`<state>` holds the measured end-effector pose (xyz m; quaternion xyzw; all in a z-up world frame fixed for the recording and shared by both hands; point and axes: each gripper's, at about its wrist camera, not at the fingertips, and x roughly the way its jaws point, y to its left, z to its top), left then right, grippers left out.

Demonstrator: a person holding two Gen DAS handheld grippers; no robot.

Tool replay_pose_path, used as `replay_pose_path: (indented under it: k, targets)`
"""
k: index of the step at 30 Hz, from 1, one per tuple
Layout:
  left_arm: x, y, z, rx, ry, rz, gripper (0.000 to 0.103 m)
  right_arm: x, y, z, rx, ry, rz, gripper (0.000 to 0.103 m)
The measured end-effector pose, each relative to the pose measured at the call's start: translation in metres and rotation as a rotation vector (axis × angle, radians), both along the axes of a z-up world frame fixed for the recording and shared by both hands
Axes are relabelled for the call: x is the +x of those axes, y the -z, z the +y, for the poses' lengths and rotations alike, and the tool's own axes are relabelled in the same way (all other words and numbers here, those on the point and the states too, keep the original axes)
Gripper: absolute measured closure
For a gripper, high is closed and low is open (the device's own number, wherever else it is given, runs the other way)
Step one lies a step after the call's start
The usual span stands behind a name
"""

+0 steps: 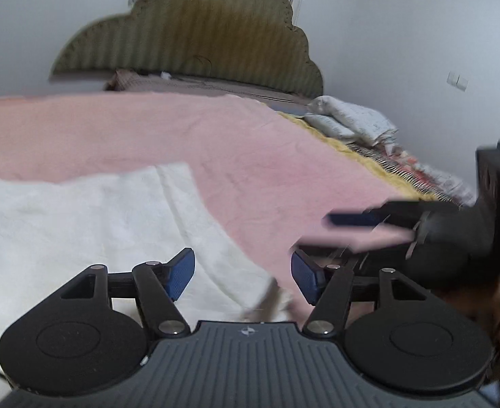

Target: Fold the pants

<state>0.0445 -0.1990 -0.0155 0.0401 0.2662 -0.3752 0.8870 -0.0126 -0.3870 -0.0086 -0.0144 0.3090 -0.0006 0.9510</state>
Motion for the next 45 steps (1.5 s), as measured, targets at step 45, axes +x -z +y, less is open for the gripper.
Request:
replay_pose_path:
  k: [45]
  targets:
    - [0.006,0.023,0.047,0.235,-0.156,-0.172,0.026,-0.025,-0.006,0.053,0.013,-0.108,-0.159,0.045]
